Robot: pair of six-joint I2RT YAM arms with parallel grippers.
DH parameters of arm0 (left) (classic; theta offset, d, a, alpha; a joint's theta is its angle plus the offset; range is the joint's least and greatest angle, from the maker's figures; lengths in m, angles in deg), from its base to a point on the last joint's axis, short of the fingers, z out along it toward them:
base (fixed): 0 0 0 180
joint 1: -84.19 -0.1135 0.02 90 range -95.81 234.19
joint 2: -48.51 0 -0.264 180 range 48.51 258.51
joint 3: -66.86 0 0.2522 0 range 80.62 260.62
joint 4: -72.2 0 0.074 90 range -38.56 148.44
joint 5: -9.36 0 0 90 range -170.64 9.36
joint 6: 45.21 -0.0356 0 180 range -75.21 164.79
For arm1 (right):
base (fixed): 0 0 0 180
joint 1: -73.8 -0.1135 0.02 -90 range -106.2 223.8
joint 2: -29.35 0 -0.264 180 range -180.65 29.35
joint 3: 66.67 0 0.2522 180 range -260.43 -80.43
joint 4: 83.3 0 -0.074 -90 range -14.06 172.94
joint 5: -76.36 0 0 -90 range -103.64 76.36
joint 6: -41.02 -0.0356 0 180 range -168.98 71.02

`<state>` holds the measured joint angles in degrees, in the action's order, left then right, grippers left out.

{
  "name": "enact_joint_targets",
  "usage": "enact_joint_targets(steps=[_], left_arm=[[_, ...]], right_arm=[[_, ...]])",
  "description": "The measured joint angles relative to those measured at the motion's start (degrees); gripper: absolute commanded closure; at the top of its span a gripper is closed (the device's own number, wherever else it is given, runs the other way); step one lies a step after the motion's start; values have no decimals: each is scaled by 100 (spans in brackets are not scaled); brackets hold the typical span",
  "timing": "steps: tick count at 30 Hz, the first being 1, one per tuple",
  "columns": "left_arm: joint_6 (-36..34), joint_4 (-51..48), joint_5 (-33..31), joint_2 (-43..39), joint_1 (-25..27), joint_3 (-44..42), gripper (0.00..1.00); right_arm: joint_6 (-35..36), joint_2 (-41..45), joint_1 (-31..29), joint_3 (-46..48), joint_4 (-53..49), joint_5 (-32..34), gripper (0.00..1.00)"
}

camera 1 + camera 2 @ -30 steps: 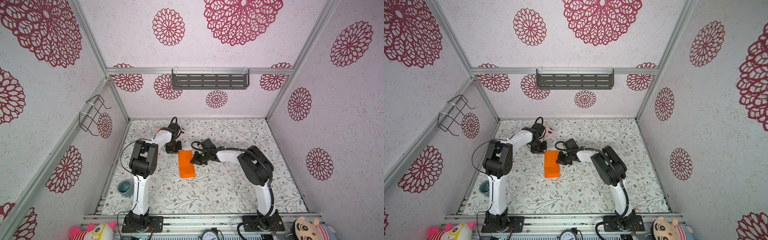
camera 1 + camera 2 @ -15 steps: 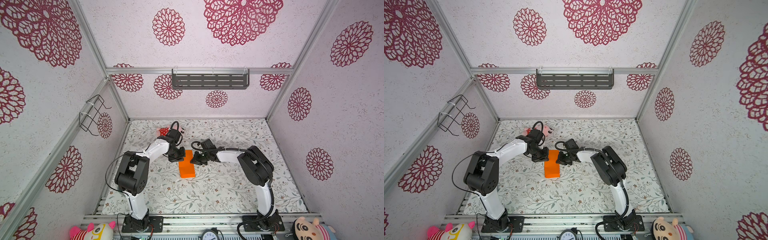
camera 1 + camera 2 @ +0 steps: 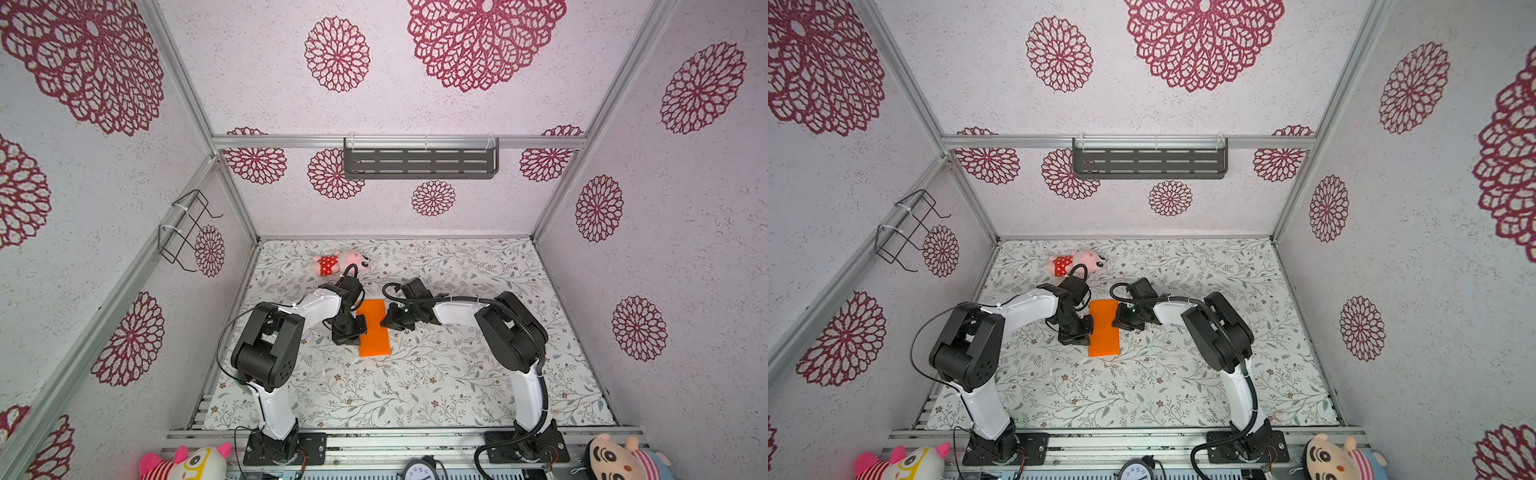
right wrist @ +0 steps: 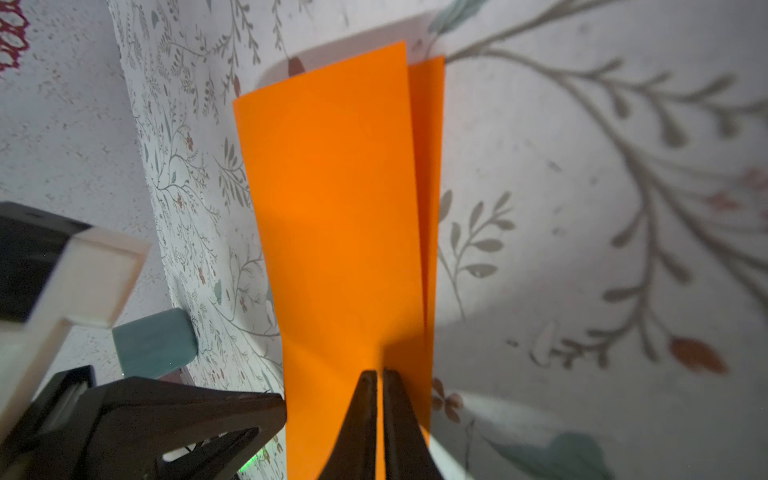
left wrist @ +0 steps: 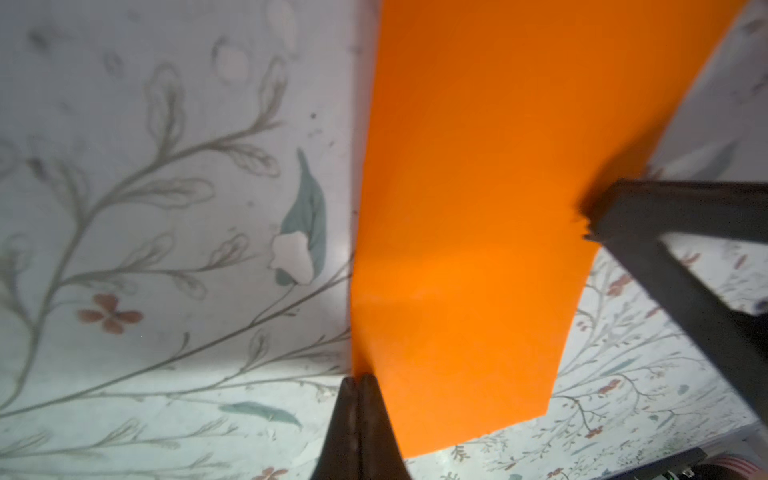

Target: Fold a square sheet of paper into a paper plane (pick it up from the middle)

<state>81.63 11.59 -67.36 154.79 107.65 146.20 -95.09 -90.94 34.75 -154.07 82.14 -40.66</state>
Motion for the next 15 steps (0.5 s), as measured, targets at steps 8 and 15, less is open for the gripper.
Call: enact_joint_targets(steps=[8, 15], left_arm=[[-20, -219, -205, 0, 2, 33, 96], [20, -109, -59, -437, 2, 323, 95]], right_arm=[[2, 0, 0, 0, -2, 4, 89], [2, 0, -2, 0, -4, 13, 88]])
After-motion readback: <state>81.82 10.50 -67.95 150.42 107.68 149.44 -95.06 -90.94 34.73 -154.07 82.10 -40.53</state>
